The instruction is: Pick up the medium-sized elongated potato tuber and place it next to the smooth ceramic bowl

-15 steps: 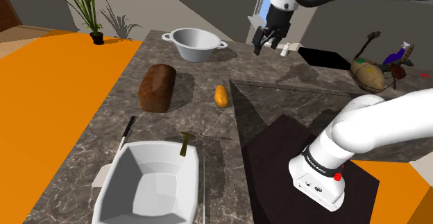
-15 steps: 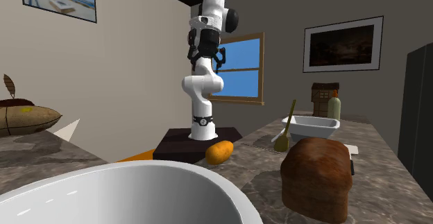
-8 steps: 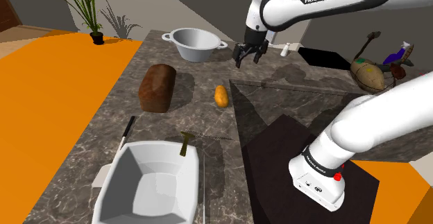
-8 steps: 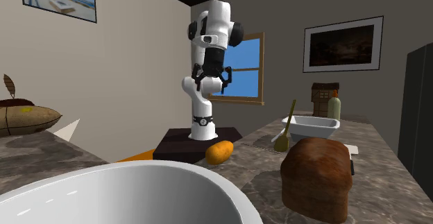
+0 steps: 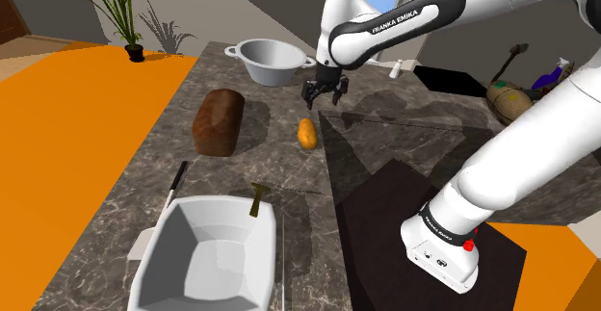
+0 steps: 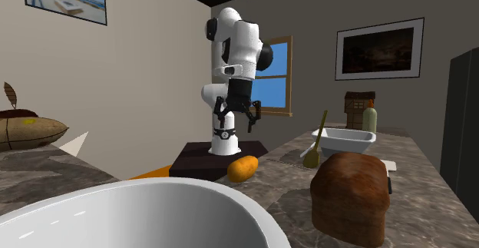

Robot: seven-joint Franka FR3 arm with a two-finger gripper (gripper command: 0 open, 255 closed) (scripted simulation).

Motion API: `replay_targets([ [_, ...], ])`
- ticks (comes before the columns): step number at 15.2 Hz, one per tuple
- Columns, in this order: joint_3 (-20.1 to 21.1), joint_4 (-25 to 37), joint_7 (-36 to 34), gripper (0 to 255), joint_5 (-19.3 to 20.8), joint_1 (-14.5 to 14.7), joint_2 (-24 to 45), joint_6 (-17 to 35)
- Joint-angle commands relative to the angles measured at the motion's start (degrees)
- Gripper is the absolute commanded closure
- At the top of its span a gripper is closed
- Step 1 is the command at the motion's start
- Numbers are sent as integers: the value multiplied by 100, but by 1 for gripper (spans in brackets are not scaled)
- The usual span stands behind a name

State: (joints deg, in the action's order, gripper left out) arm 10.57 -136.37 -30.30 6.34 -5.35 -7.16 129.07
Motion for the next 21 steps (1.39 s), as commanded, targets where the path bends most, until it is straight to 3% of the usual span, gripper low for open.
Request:
replay_targets([
  [1,33,199,-289,0,95,-26,505,235],
  [6,-4,697,-878,0,319,-16,1591,662],
  [14,-87,586,-1018,0,525,-3,2027,1195],
  [21,-88,586,-1018,0,525,-2,2027,1195],
])
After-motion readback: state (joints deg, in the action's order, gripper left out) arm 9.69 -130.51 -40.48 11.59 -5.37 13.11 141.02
